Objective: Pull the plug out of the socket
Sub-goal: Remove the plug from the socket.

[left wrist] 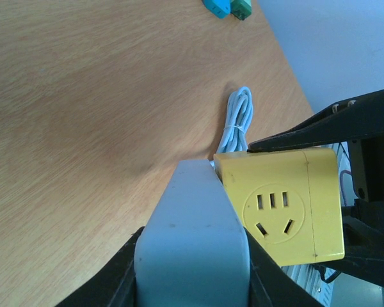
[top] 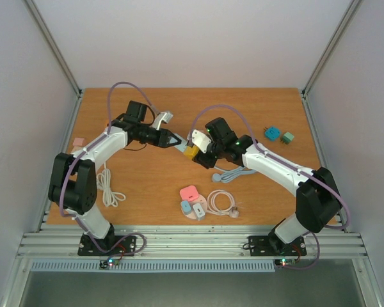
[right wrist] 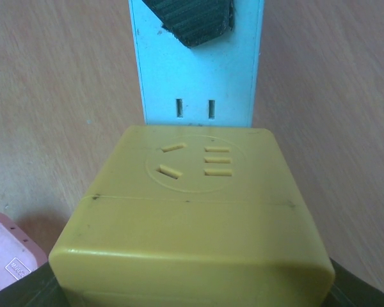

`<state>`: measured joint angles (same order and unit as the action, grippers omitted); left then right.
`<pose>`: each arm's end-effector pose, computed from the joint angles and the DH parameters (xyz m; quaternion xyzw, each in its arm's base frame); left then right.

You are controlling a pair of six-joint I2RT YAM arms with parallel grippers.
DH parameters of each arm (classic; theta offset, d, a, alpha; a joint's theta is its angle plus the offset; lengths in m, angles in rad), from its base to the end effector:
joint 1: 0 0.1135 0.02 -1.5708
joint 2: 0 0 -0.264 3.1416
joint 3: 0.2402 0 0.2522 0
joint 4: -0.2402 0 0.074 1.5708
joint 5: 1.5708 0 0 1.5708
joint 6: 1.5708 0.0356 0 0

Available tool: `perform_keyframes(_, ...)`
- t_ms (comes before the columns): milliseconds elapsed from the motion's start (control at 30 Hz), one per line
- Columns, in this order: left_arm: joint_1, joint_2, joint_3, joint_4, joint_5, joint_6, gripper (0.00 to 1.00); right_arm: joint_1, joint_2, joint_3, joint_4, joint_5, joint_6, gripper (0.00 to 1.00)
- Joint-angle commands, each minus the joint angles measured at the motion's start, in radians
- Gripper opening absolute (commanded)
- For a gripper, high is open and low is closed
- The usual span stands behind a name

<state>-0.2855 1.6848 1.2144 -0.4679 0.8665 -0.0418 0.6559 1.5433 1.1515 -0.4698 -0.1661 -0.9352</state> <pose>0.3310 -0.1254 0.2400 0.2345 0.8403 -0.4397 0.2135 0.2604 0.2078 0.2565 -0.6877 0.6335 0.0289 0.3535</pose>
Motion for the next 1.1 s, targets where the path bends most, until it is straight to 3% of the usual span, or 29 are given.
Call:
perform_keyframes(0, 0.019, 0.016, 0.006, 0.023, -0.119, 0.004, 0.0, -0.02, -0.041, 0.002, 0.01, 0.05, 0.04, 0.01)
perform_keyframes(167, 0.019, 0.016, 0.0, 0.026, -0.16, -0.002, 0.0, -0.021, -0.022, 0.019, -0.015, 0.027, 0.068, 0.01)
perform_keyframes(300, 0.017, -0.006, -0.032, 0.065, -0.09, 0.014, 0.0, -0.045, -0.025, 0.041, -0.07, -0.122, 0.087, 0.01)
perform_keyframes(433, 0.009, -0.04, -0.054, 0.09, -0.132, 0.019, 0.0, -0.065, -0.022, 0.068, -0.127, -0.19, 0.1, 0.01)
perform_keyframes(767, 0.008, 0.007, -0.007, 0.04, -0.123, -0.013, 0.01, -0.038, -0.077, -0.008, 0.004, 0.059, 0.04, 0.01)
perform_keyframes(1067, 0.008, 0.047, 0.013, 0.001, -0.178, -0.008, 0.01, -0.015, -0.078, -0.012, 0.031, 0.137, 0.026, 0.01)
